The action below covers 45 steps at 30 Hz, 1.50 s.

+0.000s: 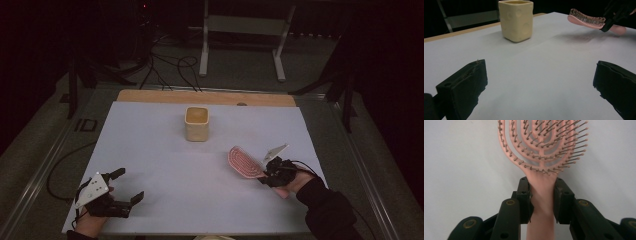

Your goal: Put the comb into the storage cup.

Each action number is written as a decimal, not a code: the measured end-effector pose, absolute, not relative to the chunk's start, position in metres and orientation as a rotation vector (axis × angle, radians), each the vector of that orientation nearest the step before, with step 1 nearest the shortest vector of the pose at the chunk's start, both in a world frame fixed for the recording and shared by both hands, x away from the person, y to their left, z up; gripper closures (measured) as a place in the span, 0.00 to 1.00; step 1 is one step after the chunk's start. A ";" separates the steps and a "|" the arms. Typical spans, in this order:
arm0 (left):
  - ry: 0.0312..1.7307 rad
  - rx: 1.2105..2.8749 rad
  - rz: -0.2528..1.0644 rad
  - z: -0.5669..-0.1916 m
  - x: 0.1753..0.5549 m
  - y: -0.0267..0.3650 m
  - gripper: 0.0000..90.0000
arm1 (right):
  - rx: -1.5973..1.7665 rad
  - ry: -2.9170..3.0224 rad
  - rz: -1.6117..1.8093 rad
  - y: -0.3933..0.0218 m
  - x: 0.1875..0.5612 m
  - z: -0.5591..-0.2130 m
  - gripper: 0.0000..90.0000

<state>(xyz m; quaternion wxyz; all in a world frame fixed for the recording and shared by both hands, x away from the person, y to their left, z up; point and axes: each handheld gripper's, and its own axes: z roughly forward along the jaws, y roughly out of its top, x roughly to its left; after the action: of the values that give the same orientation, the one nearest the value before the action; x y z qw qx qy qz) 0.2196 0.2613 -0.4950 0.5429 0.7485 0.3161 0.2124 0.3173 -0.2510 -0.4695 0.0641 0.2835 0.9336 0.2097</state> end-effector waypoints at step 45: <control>0.783 1.760 0.472 -0.490 0.222 0.259 0.00 | 0.858 2.397 1.172 -0.230 0.275 -0.463 0.79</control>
<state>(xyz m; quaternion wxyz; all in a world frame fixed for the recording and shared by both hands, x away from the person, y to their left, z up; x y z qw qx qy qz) 0.2224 0.2587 -0.4902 0.5472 0.7429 0.3302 0.1993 0.2751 -0.2298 -0.4633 0.1686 0.3017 0.8430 0.4122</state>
